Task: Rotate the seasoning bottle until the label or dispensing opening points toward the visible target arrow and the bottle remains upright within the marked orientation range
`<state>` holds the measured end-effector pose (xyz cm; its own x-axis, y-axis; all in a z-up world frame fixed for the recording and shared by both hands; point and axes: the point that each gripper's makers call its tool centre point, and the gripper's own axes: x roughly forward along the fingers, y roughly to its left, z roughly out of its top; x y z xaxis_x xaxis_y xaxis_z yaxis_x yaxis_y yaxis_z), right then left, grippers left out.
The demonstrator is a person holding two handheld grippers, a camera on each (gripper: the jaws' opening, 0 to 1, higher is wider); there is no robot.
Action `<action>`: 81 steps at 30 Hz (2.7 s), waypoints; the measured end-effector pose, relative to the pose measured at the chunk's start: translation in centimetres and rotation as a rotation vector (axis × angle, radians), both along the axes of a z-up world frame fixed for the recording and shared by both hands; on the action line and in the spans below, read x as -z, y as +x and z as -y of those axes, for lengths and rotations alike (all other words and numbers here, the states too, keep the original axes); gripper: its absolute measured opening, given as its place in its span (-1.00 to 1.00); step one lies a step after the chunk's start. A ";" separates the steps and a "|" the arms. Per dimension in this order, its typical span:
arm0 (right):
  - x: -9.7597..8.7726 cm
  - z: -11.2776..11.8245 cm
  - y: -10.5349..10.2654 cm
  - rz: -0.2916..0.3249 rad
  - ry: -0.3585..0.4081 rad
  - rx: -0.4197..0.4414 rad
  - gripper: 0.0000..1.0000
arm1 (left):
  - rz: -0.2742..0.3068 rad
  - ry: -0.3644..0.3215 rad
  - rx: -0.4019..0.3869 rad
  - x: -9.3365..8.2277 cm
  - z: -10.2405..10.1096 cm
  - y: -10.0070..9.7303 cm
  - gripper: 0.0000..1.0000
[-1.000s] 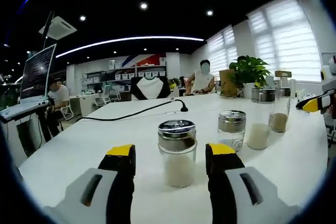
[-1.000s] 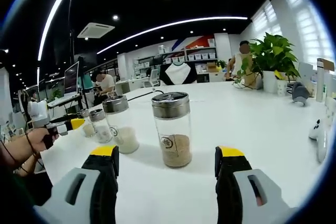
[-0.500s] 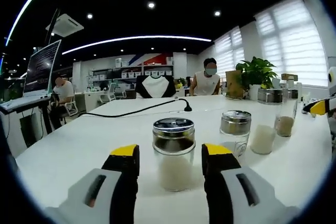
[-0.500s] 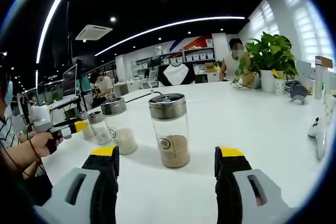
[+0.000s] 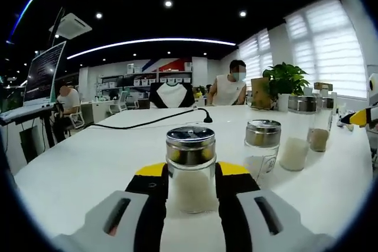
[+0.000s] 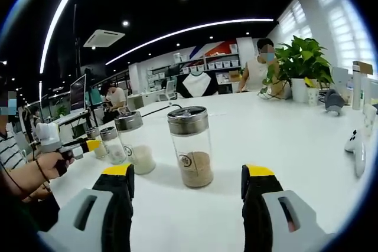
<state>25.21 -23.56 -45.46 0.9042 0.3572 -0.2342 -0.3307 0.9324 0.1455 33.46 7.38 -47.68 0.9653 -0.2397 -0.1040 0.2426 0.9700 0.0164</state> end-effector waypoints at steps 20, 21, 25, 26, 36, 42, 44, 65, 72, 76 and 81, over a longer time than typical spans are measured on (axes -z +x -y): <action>0.0 0.2 0.1 -0.005 -0.001 0.004 0.49 | 0.000 -0.001 0.036 0.0 0.0 0.0 -0.35; 0.1 0.2 0.1 -0.005 -0.001 0.005 0.49 | 0.000 -0.001 0.040 0.0 0.0 0.0 -0.35; 0.1 0.4 0.0 -0.007 0.000 0.008 0.49 | 0.002 0.000 0.067 0.1 -0.1 0.0 -0.35; 0.0 0.4 0.0 -0.007 -0.002 0.007 0.49 | 0.002 0.000 0.077 0.1 -0.1 -0.1 -0.35; 0.0 1.4 -0.2 -0.006 -0.004 0.030 0.49 | 0.003 0.004 0.175 0.1 0.1 0.0 -0.36; 0.0 1.1 -0.2 -0.006 -0.008 0.022 0.49 | -0.004 0.003 0.243 0.2 0.2 0.0 -0.36; -0.1 1.1 -0.1 -0.004 -0.009 0.022 0.49 | -0.004 0.002 0.259 0.2 0.2 0.0 -0.35; -0.2 1.0 -0.3 -0.007 -0.011 0.019 0.49 | 0.002 -0.002 0.485 0.2 0.6 0.0 -0.35; -0.2 1.0 -0.3 -0.008 -0.011 0.017 0.49 | 0.006 -0.008 0.545 0.1 0.8 -0.2 -0.35; -0.2 1.0 -0.3 -0.008 -0.012 0.017 0.49 | 0.004 -0.005 0.577 0.1 0.9 -0.3 -0.35; -0.3 1.0 -0.3 -0.004 -0.009 0.015 0.49 | 0.005 0.000 0.610 0.1 1.0 -0.4 -0.35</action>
